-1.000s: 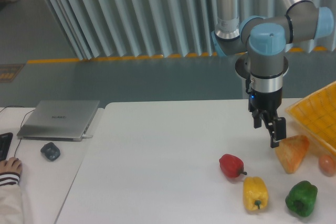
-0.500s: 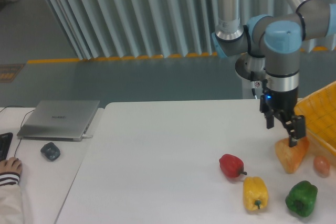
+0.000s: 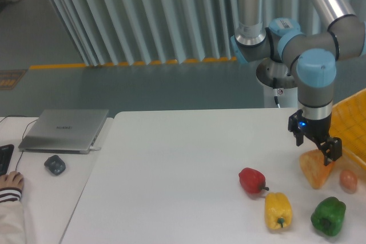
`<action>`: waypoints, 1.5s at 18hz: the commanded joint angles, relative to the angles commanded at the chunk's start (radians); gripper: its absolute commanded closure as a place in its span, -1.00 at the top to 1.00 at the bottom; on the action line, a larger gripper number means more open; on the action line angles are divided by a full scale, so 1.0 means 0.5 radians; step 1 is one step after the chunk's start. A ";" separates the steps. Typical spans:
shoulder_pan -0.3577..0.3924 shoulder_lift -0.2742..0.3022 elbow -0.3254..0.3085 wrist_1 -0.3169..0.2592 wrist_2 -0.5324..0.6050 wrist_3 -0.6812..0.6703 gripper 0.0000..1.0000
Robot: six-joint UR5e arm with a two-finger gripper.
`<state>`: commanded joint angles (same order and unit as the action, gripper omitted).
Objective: Place the triangular bread in the basket
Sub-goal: 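Lower the gripper onto the triangular bread and close on it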
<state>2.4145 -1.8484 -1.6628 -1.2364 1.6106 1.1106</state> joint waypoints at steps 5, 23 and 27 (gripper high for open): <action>-0.009 -0.034 -0.015 0.012 0.073 0.199 1.00; -0.055 -0.138 -0.043 0.043 0.258 0.374 1.00; -0.055 -0.163 -0.043 0.046 0.270 0.380 1.00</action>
<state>2.3869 -1.9297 -1.6843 -1.2134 1.7456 1.3008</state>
